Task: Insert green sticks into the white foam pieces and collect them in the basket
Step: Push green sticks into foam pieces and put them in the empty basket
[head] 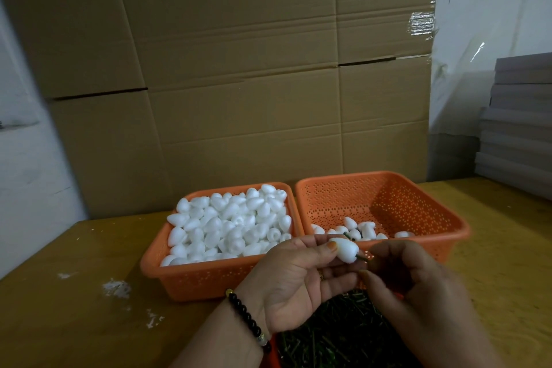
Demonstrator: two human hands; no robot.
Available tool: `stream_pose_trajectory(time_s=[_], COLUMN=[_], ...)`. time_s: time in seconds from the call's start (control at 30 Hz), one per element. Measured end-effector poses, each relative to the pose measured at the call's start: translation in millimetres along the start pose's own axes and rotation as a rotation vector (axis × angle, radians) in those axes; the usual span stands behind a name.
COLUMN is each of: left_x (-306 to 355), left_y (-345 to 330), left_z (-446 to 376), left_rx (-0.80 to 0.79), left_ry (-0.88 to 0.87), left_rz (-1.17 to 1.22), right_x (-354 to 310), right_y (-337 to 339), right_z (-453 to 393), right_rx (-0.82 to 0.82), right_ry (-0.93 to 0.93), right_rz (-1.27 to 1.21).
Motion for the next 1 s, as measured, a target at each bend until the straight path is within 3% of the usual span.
stream_pose_trajectory(time_s=[0.37,0.53,0.73,0.9,1.0], left_x=[10.8,14.2,20.3,22.0,28.9], left_y=[2.5,9.3,13.0,19.4,23.8], left_z=[0.3,-6.5,-6.4,-9.4,-8.6], left_rx=[-0.004,0.06,0.005,0.045,0.149], left_ry=[0.015,-0.083,-0.182,-0.206,-0.256], left_rz=[0.303,0.392,0.492,0.391,0.16], right_x=[2.6,-3.5,-4.3,-6.1,-6.3], right_y=[-1.9,-3.8,-3.8,-4.6,-3.8], right_z=[2.3,2.9,4.7,5.0,2.9], right_rx=[-0.023,0.001,-0.017,-0.047,-0.111], right_ry=[-0.029,0.052,0.084,0.131,0.126], right_rz=[-0.014,0.038,0.009,0.04,0.097])
Point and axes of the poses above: each hand's wrist, its own z-axis away from the middle knuckle, its own y-axis out of the back of the hand, x = y × z, the point moved 4 cm from there along -z, towards the middle knuckle, and after that the axes turned 11 degrees about z, right-handed, at the moved point
